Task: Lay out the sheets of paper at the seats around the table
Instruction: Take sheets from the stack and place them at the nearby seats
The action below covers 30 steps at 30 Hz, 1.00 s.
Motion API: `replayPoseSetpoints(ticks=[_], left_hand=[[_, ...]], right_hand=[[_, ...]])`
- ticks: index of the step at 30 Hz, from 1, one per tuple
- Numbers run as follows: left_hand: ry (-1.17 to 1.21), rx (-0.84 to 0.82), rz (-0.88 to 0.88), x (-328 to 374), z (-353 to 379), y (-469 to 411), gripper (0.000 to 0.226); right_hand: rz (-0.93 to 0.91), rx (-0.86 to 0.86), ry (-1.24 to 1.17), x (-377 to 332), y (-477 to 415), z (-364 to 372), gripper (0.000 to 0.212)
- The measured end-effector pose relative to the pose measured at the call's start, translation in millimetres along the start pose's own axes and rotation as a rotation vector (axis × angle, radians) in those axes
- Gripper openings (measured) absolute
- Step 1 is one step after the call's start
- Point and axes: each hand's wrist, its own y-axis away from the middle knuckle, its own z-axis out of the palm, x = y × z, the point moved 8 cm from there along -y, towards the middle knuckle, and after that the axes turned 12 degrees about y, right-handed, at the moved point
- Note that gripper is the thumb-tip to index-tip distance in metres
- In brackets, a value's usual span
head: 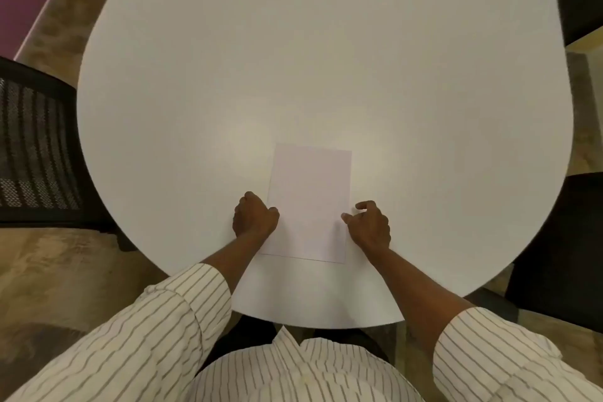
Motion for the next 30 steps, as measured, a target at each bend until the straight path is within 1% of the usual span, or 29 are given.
replayPoseSetpoints(ticks=[3, 8, 14, 15, 16, 17, 19, 22, 24, 27, 30], left_hand=[[0.015, 0.016, -0.045, -4.6, -0.4, -1.7, 0.049], [0.044, 0.027, -0.104, -6.8, 2.7, 0.5, 0.041], [0.139, 0.036, -0.184, -15.8, 9.0, -3.0, 0.038], [0.155, 0.036, -0.196, -17.9, 9.3, -3.1, 0.033], [0.163, 0.044, -0.201, -21.4, 10.2, -5.4, 0.022], [0.165, 0.057, -0.191, -21.4, 9.5, -4.7, 0.015], [0.17, 0.089, -0.172, -22.8, 7.8, -4.1, 0.026], [0.176, 0.059, -0.148, -24.2, 8.4, -3.0, 0.013], [0.201, 0.054, -0.14, -25.6, 7.9, -1.3, 0.012], [0.193, 0.059, -0.116, -24.9, 5.4, 2.9, 0.017], [0.177, 0.061, -0.098, -26.2, 5.5, 4.0, 0.016]], right_hand=[[0.023, 0.019, -0.01, -0.1, -2.1, 0.5, 0.051], [0.04, 0.026, 0.042, 1.4, 0.5, 9.8, 0.052], [0.151, 0.044, -0.057, 7.1, 2.6, 20.6, 0.046], [0.164, 0.045, -0.078, 8.8, 2.6, 21.8, 0.045], [0.174, 0.044, -0.098, 11.2, 1.5, 23.6, 0.044], [0.184, 0.045, -0.124, 14.0, 1.1, 25.0, 0.043], [0.202, 0.047, -0.189, 20.2, -0.8, 27.7, 0.038], [0.21, 0.05, -0.304, 27.4, -2.0, 30.5, 0.032], [0.196, 0.062, -0.352, 29.5, -2.0, 29.2, 0.03], [0.172, 0.087, -0.37, 30.6, -1.3, 26.7, 0.031], [0.146, 0.111, -0.364, 31.1, -0.7, 25.1, 0.032]])
